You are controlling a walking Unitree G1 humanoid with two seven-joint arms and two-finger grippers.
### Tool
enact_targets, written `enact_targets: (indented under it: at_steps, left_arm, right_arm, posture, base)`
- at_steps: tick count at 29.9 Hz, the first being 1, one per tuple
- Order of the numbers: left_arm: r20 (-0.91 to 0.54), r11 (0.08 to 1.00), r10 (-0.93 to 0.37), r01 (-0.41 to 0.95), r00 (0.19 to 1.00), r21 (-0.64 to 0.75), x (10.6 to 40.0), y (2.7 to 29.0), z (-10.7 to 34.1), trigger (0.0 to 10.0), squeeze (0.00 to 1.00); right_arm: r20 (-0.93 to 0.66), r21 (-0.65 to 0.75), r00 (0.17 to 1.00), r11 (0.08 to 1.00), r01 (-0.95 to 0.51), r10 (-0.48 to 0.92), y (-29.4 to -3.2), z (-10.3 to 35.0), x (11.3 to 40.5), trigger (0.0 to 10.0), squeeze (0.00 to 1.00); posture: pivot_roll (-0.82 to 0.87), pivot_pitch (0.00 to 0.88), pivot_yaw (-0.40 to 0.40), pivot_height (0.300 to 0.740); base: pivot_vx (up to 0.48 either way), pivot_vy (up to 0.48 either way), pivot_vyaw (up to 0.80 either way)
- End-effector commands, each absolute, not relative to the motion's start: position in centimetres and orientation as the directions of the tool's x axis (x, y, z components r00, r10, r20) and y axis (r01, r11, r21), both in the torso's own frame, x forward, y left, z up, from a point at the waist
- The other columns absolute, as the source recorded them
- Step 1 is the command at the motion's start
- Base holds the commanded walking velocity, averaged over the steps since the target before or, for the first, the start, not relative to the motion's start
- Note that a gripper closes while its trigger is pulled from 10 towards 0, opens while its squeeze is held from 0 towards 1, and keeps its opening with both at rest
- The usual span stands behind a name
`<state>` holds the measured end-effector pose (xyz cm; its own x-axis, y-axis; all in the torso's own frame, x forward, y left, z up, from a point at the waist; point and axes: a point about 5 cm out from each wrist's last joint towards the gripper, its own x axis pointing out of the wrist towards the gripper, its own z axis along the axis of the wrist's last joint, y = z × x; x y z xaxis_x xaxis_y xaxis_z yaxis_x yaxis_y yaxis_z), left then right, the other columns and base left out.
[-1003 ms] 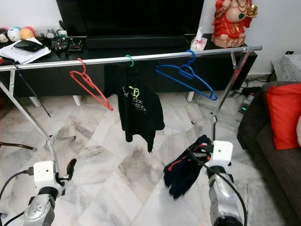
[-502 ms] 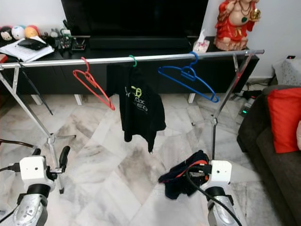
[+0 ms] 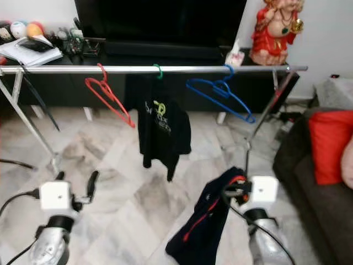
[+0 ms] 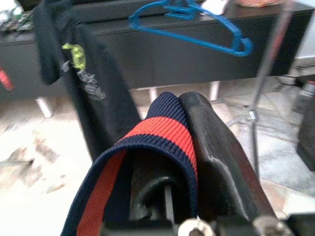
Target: Hang hanger
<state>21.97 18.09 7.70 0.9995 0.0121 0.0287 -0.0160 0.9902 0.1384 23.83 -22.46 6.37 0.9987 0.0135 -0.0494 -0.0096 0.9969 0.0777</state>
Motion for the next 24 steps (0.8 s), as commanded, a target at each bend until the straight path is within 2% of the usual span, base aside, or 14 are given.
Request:
enact_targets:
  at_steps: [1,5,7,13,19,24]
  left_arm:
    - [0.026,0.987,-0.006,0.002,1.0,0.158,22.0,18.2,8.2,10.0,0.0]
    - [0.027,0.986,0.027,-0.031,0.999,0.163,22.6,19.2,8.3,10.0,0.0]
    - [0.033,0.986,0.053,-0.058,0.998,0.159,22.6,19.5,8.4,10.0,0.0]
    - [0.051,0.979,0.171,-0.175,0.984,0.101,22.2,20.2,8.8,10.0,0.0]
    - [0.054,0.989,0.109,-0.113,0.993,0.094,22.6,18.7,9.0,10.0,0.0]
    - [0.017,0.993,0.045,-0.047,0.999,0.112,23.5,18.0,8.3,10.0,0.0]
  right_arm:
    - [-0.026,0.059,1.0,0.998,0.001,0.001,-22.8,7.1,23.7,10.0,0.0]
    - [-0.031,0.05,0.999,0.998,-0.031,0.033,-22.1,7.2,24.2,10.0,0.0]
    - [-0.034,0.055,0.998,0.997,-0.053,0.055,-21.6,7.4,24.4,10.0,0.0]
    - [-0.056,0.091,0.99,0.989,-0.12,0.126,-20.2,7.5,25.3,10.0,0.0]
    - [-0.058,0.089,0.989,0.988,-0.13,0.136,-19.8,7.4,26.1,10.0,0.0]
    - [-0.042,0.102,0.996,0.992,-0.07,0.075,-20.0,7.5,26.0,10.0,0.0]
  posture:
    - [-0.04,0.0,0.022,0.74]
    - [-0.06,0.0,0.011,0.74]
    - [-0.03,0.0,-0.045,0.74]
    - [0.02,0.0,-0.107,0.74]
    - [0.04,0.0,-0.088,0.74]
    - [-0.04,0.0,-0.012,0.74]
  base:
    - [0.0,0.0,0.0]
    - [0.0,0.0,0.0]
    - [0.0,0.0,0.0]
    - [0.0,0.0,0.0]
    - [0.0,0.0,0.0]
    - [0.0,0.0,0.0]
